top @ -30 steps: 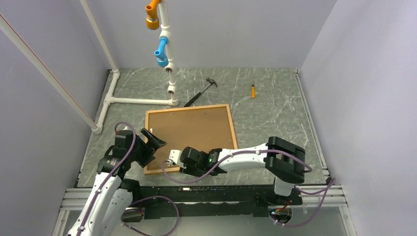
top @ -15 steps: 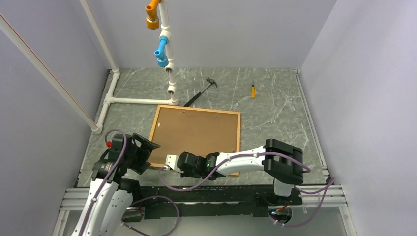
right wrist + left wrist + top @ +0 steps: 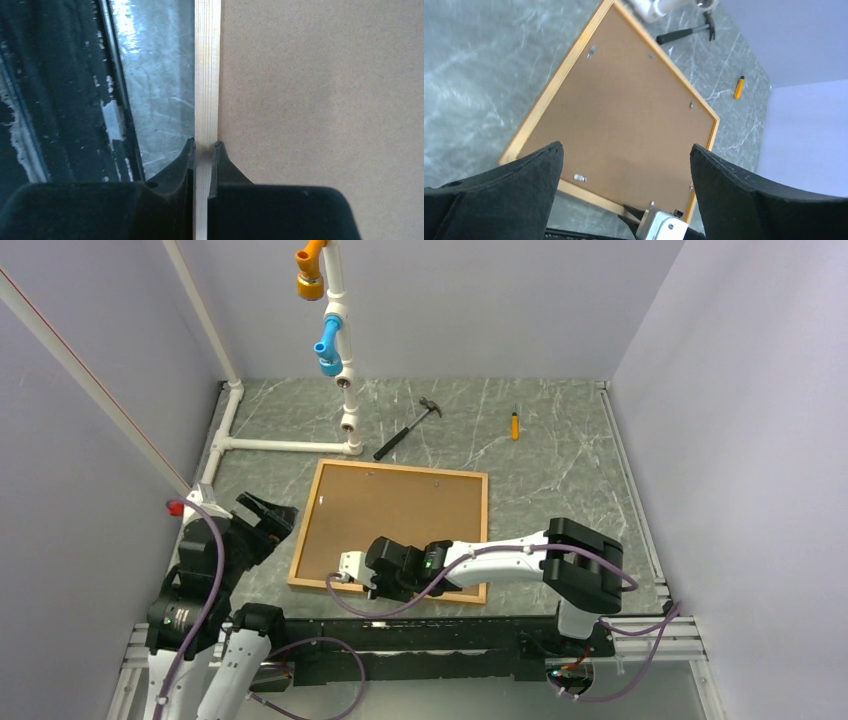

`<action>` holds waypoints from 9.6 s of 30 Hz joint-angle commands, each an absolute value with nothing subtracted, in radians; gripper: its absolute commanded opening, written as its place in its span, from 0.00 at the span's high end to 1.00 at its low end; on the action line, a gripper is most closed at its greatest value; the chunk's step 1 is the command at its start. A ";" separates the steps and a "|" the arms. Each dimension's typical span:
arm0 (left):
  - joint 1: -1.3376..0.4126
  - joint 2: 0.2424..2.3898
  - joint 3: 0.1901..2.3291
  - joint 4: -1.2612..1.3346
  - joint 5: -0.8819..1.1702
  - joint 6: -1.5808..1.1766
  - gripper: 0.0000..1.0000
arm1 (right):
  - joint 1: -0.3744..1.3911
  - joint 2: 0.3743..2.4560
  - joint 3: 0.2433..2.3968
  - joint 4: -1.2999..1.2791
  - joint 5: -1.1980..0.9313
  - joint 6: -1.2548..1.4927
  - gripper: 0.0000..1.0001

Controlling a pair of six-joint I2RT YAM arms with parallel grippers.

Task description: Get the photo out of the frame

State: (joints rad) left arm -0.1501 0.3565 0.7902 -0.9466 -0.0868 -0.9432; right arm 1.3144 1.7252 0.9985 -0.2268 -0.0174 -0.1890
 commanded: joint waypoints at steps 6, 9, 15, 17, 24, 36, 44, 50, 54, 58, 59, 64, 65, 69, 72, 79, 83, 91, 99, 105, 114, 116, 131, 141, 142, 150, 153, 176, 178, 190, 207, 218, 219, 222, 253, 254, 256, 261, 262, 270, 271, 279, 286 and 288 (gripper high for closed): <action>-0.152 0.380 0.997 -0.786 -0.032 -0.522 0.02 | 1.227 1.616 1.017 -0.202 -0.380 -0.151 1.00; -0.151 0.381 1.026 -0.744 0.022 -0.429 0.02 | 1.208 1.623 1.018 -0.208 -0.392 -0.157 1.00; -0.151 0.397 1.069 -0.752 0.039 -0.337 0.01 | 1.210 1.663 1.028 -0.243 -0.338 -0.142 0.74; -0.151 0.398 1.066 -0.743 0.056 -0.321 0.01 | 1.210 1.648 1.004 -0.235 -0.312 -0.113 0.56; -0.152 0.447 1.024 -0.660 0.290 -0.258 0.01 | 1.158 1.458 0.956 -0.327 -0.183 0.155 0.34; -0.460 0.704 0.915 -0.531 0.455 -0.169 0.03 | 0.757 1.019 0.682 -0.821 -0.013 0.751 0.25; -0.862 0.829 0.879 -0.483 0.211 -0.038 0.04 | 0.696 1.040 0.556 -0.717 -0.118 0.806 0.38; -1.040 0.933 0.876 -0.502 0.100 0.057 0.02 | 0.696 1.130 0.534 -0.645 -0.132 0.811 0.39; -1.099 0.976 0.870 -0.488 0.094 0.086 0.02 | 0.697 1.165 0.526 -0.623 -0.132 0.825 0.44; -1.135 1.022 0.871 -0.484 0.093 0.122 0.03 | 0.703 1.212 0.555 -0.668 -0.097 0.839 0.65; -1.144 1.037 0.872 -0.488 0.091 0.132 0.03 | 0.707 1.217 0.563 -0.682 -0.082 0.845 0.66; -1.228 1.120 0.873 -0.497 0.035 0.179 0.01 | 0.712 1.207 0.620 -0.715 -0.095 0.828 0.94; -1.241 1.133 0.875 -0.501 0.026 0.183 0.01 | 0.712 1.206 0.635 -0.724 -0.111 0.823 1.00; -1.311 1.164 0.866 -0.494 -0.042 0.193 0.01 | 0.712 1.210 0.714 -0.794 -0.140 0.812 1.00; -1.376 1.202 0.863 -0.501 -0.118 0.193 0.01 | 0.709 1.199 0.766 -0.875 -0.138 0.828 1.00; -1.538 1.312 0.876 -0.539 -0.377 0.187 0.01 | 0.662 1.206 0.838 -0.939 -0.270 0.782 1.00; -1.597 1.394 0.881 -0.553 -0.581 0.166 0.01 | 0.623 1.214 0.831 -0.925 -0.398 0.760 1.00; -1.632 1.530 0.872 -0.543 -0.878 0.140 0.21 | 0.584 1.208 0.865 -0.987 -0.456 0.705 1.00; -1.629 1.531 0.907 -0.608 -1.016 0.075 0.64 | 0.545 1.175 0.855 -0.992 -0.507 0.663 1.00; -1.629 1.477 0.985 -0.716 -0.953 0.029 0.87 | 0.533 1.144 0.946 -0.999 -0.398 0.599 0.82; -1.628 1.478 1.238 -0.991 -0.729 -0.052 0.97 | 0.513 1.006 1.036 -0.768 -0.124 0.458 0.03; -1.623 1.458 1.260 -1.000 -0.660 -0.043 1.00 | 0.513 0.927 0.995 -0.639 -0.053 0.409 0.01; -1.498 1.305 1.387 -1.130 -0.367 0.025 1.00 | 0.509 0.411 0.746 -0.506 -0.153 -0.187 0.14; -1.391 1.285 1.410 -1.156 -0.271 0.089 1.00 | 0.510 0.229 0.640 -0.561 -0.560 -0.514 0.01; -1.383 1.281 1.413 -1.153 -0.262 0.096 1.00 | 0.511 0.250 0.639 -0.558 -0.601 -0.527 0.01; -1.353 1.313 1.479 -1.168 -0.243 0.128 1.00 | 0.512 0.362 0.518 -0.274 -0.812 -0.520 0.03; -1.343 1.323 1.492 -1.172 -0.233 0.132 1.00 | 0.514 0.394 0.463 -0.179 -0.838 -0.524 0.04; -1.310 1.366 1.535 -1.195 -0.168 0.160 1.00 | 0.750 0.679 0.336 0.352 -0.618 -0.369 0.23; -1.307 1.363 1.537 -1.199 -0.169 0.161 1.00 | 0.753 0.688 0.329 0.361 -0.618 -0.385 0.24; -1.300 1.355 1.521 -1.192 -0.162 0.162 1.00 | 0.768 0.575 0.270 0.343 -0.444 -0.432 0.23; -1.289 1.323 1.521 -1.199 -0.160 0.154 1.00 | 0.766 0.684 0.248 0.483 -0.538 -0.405 0.74; -1.289 1.316 1.790 -1.315 -0.386 0.057 0.28 | 0.756 0.715 0.403 0.192 -0.577 -0.412 1.00; -1.289 1.318 1.839 -1.334 -0.432 0.044 0.27 | 0.753 0.727 0.426 0.157 -0.588 -0.407 1.00; -1.289 1.312 1.975 -1.344 -0.543 0.008 0.25 | 0.743 0.801 0.527 0.047 -0.629 -0.369 1.00; -1.289 1.122 1.853 -1.128 -0.624 -0.055 0.23 | 0.545 1.420 1.181 -0.555 -1.218 -0.391 1.00; -1.289 1.121 1.851 -1.129 -0.623 -0.057 0.23 | 0.544 1.436 1.189 -0.557 -1.218 -0.383 1.00; -1.289 1.119 1.847 -1.127 -0.621 -0.062 0.23 | 0.532 1.477 1.220 -0.598 -1.248 -0.397 1.00; -1.289 1.115 1.841 -1.127 -0.620 -0.074 0.23 | 0.514 1.568 1.287 -0.662 -1.246 -0.385 1.00; -1.289 1.115 1.839 -1.126 -0.619 -0.075 0.23 | 0.509 1.586 1.295 -0.671 -1.250 -0.379 1.00; -1.289 1.121 1.826 -1.118 -0.602 -0.078 0.23 | 0.491 1.715 1.336 -0.683 -1.329 -0.332 1.00; -1.289 1.123 1.823 -1.116 -0.601 -0.080 0.23 | 0.489 1.736 1.348 -0.691 -1.337 -0.334 1.00; -1.289 1.110 1.799 -1.117 -0.597 -0.098 0.23 | 0.479 1.836 1.401 -0.806 -1.355 -0.432 1.00; -1.289 1.100 1.776 -1.104 -0.592 -0.096 0.23 | 0.443 1.813 1.292 -0.585 -1.279 -0.244 1.00; -1.288 1.103 1.773 -1.097 -0.587 -0.092 0.23 | 0.440 1.816 1.260 -0.453 -1.253 -0.142 1.00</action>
